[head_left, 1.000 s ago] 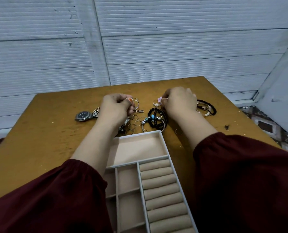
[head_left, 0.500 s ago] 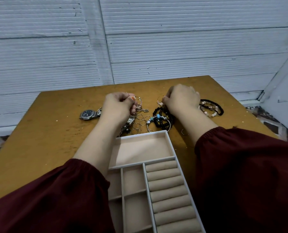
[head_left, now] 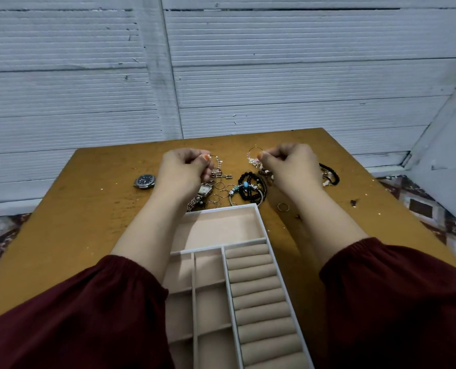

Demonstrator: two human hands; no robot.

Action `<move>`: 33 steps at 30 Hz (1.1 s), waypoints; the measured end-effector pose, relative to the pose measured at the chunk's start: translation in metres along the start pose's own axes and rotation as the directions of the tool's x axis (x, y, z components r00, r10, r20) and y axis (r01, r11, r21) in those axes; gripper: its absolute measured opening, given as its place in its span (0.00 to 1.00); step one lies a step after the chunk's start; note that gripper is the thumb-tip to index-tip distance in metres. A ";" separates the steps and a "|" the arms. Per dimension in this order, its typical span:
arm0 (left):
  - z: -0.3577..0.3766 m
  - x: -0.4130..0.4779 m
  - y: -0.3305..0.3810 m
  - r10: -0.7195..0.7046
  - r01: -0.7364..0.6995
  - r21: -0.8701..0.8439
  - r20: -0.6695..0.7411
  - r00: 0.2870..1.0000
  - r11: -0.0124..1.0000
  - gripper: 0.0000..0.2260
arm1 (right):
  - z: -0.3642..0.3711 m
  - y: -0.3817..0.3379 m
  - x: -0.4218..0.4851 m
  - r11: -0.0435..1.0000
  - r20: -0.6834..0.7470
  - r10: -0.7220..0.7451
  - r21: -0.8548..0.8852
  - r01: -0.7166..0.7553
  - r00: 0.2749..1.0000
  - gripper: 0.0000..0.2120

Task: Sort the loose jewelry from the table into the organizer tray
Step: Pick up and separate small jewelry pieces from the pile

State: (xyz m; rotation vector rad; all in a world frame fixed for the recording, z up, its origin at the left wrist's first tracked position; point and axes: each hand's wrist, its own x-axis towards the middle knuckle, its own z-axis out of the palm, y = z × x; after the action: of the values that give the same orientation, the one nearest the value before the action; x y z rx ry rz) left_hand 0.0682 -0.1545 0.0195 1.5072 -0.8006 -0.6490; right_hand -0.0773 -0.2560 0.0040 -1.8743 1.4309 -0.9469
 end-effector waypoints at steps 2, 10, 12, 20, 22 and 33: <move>-0.004 -0.009 0.002 0.001 -0.002 -0.027 -0.005 1.000 1.000 0.07 | -0.003 0.000 -0.016 0.996 -0.008 -0.018 0.087 0.019 1.000 0.09; -0.025 -0.061 -0.004 -0.004 -0.002 -0.131 -0.047 0.999 0.991 0.07 | -0.012 -0.011 -0.074 0.957 0.000 -0.055 0.286 0.053 0.998 0.08; -0.032 -0.076 -0.005 -0.009 0.000 -0.158 -0.060 0.998 0.987 0.06 | -0.008 -0.015 -0.090 0.948 0.012 -0.052 0.314 0.045 0.999 0.08; -0.059 -0.135 -0.020 -0.042 0.039 -0.027 -0.123 0.991 0.999 0.06 | -0.010 -0.029 -0.141 0.944 0.070 -0.121 0.318 0.093 0.990 0.08; -0.062 -0.140 -0.022 -0.036 0.044 0.076 -0.099 0.994 0.996 0.06 | -0.009 -0.031 -0.149 0.950 0.077 -0.130 0.296 0.102 0.989 0.06; -0.068 -0.128 -0.028 0.011 -0.033 0.629 0.038 0.999 0.776 0.08 | 0.000 -0.032 -0.164 0.969 0.085 -0.128 0.224 0.106 0.988 0.07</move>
State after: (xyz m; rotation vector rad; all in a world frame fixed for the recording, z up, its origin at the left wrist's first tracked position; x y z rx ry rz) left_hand 0.0484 -0.0111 -0.0093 2.0956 -1.1324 -0.3937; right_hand -0.0871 -0.0897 -0.0008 -1.8292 1.1202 -1.0097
